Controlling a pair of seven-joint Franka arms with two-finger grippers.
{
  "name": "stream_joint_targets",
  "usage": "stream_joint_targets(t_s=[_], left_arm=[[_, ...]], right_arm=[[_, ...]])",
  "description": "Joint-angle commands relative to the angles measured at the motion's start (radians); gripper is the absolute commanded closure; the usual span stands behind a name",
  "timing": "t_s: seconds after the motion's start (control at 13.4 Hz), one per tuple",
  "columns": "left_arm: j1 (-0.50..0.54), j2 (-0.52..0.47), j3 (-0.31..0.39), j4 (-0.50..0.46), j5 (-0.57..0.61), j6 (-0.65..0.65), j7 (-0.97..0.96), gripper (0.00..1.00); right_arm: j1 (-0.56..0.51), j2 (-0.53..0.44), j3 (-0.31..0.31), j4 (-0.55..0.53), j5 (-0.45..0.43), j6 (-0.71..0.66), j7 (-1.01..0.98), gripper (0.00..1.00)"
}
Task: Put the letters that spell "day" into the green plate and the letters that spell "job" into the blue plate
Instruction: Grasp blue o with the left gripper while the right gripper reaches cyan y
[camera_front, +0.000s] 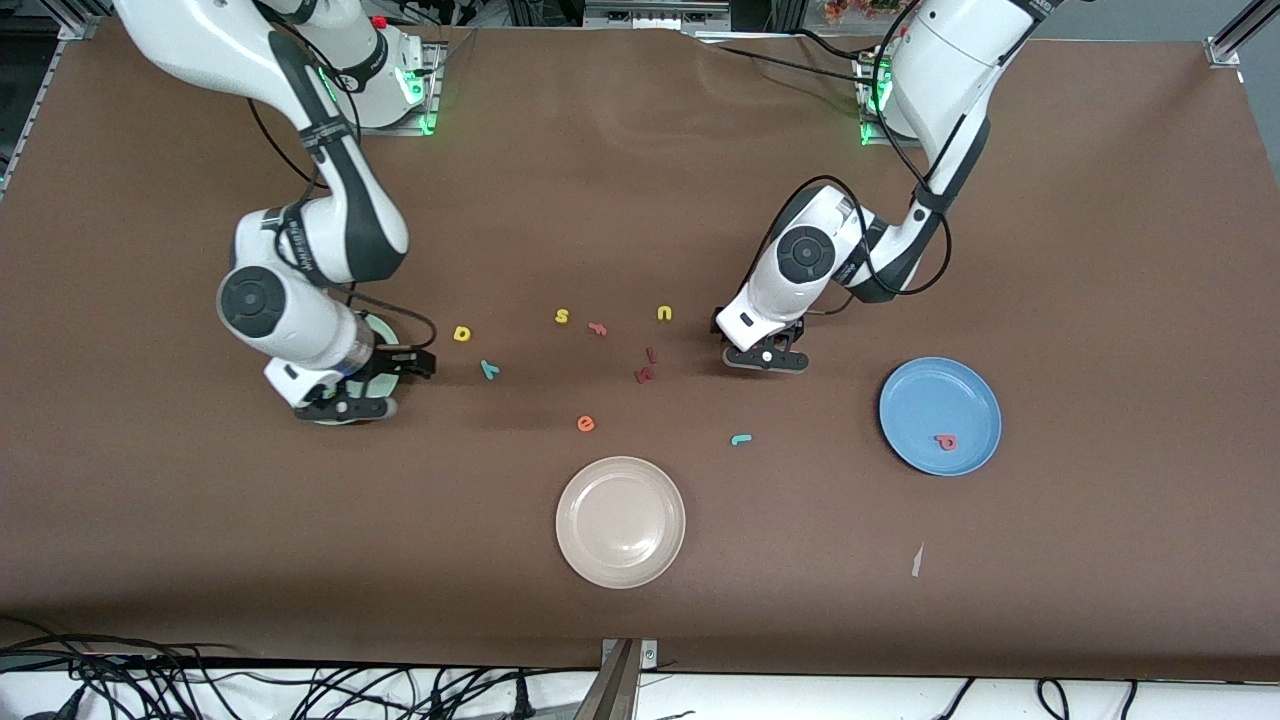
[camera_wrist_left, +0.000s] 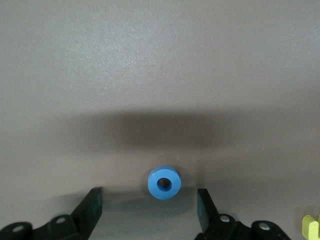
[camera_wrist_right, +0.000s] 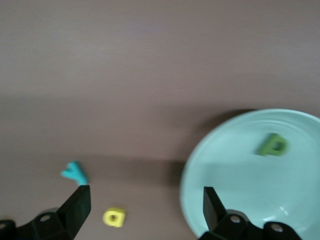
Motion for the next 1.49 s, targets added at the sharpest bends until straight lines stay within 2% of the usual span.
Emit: stream_joint_targets(t_s=[0.0,0.3,0.6,0.82,1.05,1.34,1.42], left_arm=[[-0.009,0.008,0.008,0.02,0.034,0.006,-0.047,0.22],[-0.009,0.011,0.011,0.025,0.034,0.006,-0.048,0.47],[-0.02,0.031,0.013,0.063,0.034,-0.008,-0.068,0.49],[-0.023,0.04,0.014,0.069,0.048,-0.008,-0.074,0.53],[-0.023,0.046,0.013,0.069,0.109,-0.008,-0.108,0.71],[-0.021,0.045,0.011,0.069,0.129,-0.008,-0.116,0.85],[-0.018,0.04,0.013,0.071,0.129,-0.016,-0.111,0.85]], right_arm=[[-0.002,0.036,0.056,0.029,-0.023,0.008,0.013,0.01],[0.042,0.081,0.087,0.015,-0.026,0.057,0.017,0.01],[0.074,0.089,0.097,-0.096,-0.034,0.238,0.034,0.01],[0.075,0.092,0.097,-0.141,-0.1,0.298,0.031,0.01],[0.076,0.098,0.097,-0.15,-0.103,0.325,0.028,0.01],[0.076,0.107,0.097,-0.186,-0.129,0.399,0.025,0.17],[0.076,0.107,0.097,-0.186,-0.129,0.401,0.025,0.21]])
